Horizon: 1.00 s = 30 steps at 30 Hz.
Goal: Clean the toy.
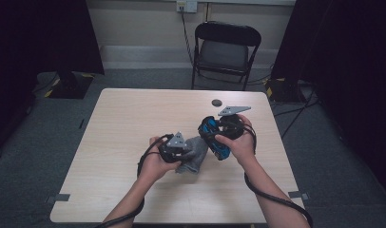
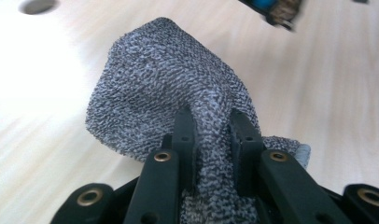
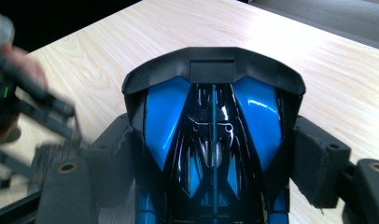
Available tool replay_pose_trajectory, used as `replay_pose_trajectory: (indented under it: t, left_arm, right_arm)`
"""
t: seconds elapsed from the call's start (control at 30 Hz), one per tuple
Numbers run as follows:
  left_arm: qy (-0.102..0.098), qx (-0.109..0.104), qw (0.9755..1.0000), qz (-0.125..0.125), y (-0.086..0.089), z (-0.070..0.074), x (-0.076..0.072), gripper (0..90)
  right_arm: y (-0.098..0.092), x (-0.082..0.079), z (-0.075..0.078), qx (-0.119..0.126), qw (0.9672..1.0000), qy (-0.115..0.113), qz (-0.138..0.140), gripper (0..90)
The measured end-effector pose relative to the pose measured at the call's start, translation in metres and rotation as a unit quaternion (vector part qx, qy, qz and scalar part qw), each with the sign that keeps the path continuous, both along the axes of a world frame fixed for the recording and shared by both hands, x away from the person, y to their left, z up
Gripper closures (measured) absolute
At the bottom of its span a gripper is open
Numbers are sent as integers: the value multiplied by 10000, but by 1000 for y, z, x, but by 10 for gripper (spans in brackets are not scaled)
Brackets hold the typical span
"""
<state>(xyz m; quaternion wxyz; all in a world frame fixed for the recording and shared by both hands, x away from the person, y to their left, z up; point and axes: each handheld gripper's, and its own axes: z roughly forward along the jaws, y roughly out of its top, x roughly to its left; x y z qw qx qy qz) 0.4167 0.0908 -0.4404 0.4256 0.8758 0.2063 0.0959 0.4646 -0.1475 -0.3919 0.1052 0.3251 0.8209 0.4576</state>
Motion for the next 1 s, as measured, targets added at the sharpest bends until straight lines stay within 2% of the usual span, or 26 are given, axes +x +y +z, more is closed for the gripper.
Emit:
replay_pose_trajectory:
  t: [0.27,0.43,0.67,0.8,0.87,1.0]
  left_arm:
    - [-71,-68,9993,352,16,11,11,757]
    - [-79,-128,9988,476,18,11,17,757]
    - [-135,-198,9988,420,7,13,17,757]
    - [-98,-366,9986,374,2,15,17,757]
    - [-113,-299,9991,287,-1,16,15,757]
    - [-89,-302,9991,270,-3,14,14,758]
  right_arm:
    - [-5,-6,-11,-54,10000,12,35,255]
    - [-2,-12,-14,-126,9998,-47,147,255]
    - [5,-18,-19,-230,9994,-63,260,255]
    - [7,-19,-21,-300,9992,-84,235,255]
    - [7,-20,-21,-329,9991,-151,237,255]
    - [9,-20,-21,-370,9989,-165,230,255]
